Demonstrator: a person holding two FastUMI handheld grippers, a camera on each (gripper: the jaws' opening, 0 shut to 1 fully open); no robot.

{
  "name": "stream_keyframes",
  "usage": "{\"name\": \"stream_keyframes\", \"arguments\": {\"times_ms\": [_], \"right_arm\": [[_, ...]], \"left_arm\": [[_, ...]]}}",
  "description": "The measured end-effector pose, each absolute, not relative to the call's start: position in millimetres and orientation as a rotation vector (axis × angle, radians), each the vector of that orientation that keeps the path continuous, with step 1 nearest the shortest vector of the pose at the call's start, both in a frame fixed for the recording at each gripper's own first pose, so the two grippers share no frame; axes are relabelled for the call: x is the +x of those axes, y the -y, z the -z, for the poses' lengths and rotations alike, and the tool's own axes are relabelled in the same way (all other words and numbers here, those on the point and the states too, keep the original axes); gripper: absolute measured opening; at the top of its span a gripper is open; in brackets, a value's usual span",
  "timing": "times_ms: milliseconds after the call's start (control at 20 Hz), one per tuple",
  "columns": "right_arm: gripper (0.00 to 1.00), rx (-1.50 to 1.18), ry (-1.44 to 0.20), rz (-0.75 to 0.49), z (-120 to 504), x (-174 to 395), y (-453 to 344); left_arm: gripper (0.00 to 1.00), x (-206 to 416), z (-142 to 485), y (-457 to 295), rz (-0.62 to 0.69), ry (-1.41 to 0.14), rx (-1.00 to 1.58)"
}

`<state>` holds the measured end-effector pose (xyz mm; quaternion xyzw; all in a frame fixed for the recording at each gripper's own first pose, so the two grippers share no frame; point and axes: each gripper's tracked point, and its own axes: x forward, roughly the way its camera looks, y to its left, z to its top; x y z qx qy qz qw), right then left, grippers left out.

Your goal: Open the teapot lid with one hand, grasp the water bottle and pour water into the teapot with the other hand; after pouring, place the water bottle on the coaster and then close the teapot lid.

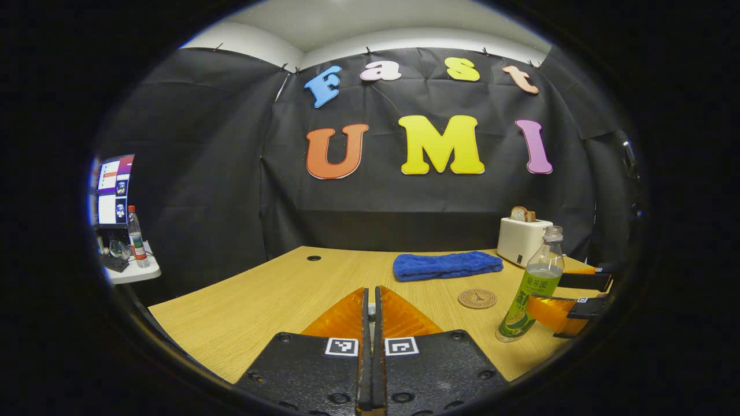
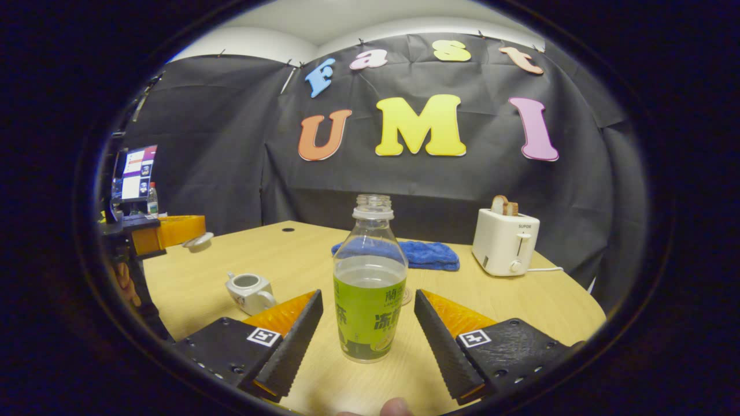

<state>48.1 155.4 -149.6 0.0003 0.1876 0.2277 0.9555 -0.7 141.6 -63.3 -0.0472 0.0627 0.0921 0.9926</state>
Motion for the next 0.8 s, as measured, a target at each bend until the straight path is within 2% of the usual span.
{"name": "stream_keyframes", "arguments": {"times_ms": [200,250,300,450,500,600,800], "right_arm": [[0.93,0.018,-0.393,-0.41,153.9,55.3,-158.0],[0.9,0.029,-0.385,-0.397,151.3,58.1,-156.8],[0.82,0.034,-0.377,-0.386,148.8,59.6,-156.4],[0.8,0.029,-0.371,-0.375,147.8,58.6,-159.0],[0.75,0.007,-0.374,-0.386,146.7,61.1,-163.0],[0.72,-0.079,-0.364,-0.408,138.2,64.5,-162.1],[0.72,-0.342,-0.34,-0.418,119.6,77.5,-152.9]], "left_arm": [[0.02,0.4,56.1,-152.4,-0.173,-0.105,-0.096],[0.02,1.7,57.3,-154.3,-0.169,-0.11,-0.094],[0.02,1.8,59.5,-155.3,-0.163,-0.116,-0.092],[0.02,1.5,64.6,-155.3,-0.141,-0.133,-0.085],[0.02,1.9,65.6,-155.9,-0.134,-0.138,-0.083],[0.02,1.2,68.9,-159.9,-0.129,-0.143,-0.09],[0.02,1.3,74.2,-169.7,-0.122,-0.149,-0.114]]}}
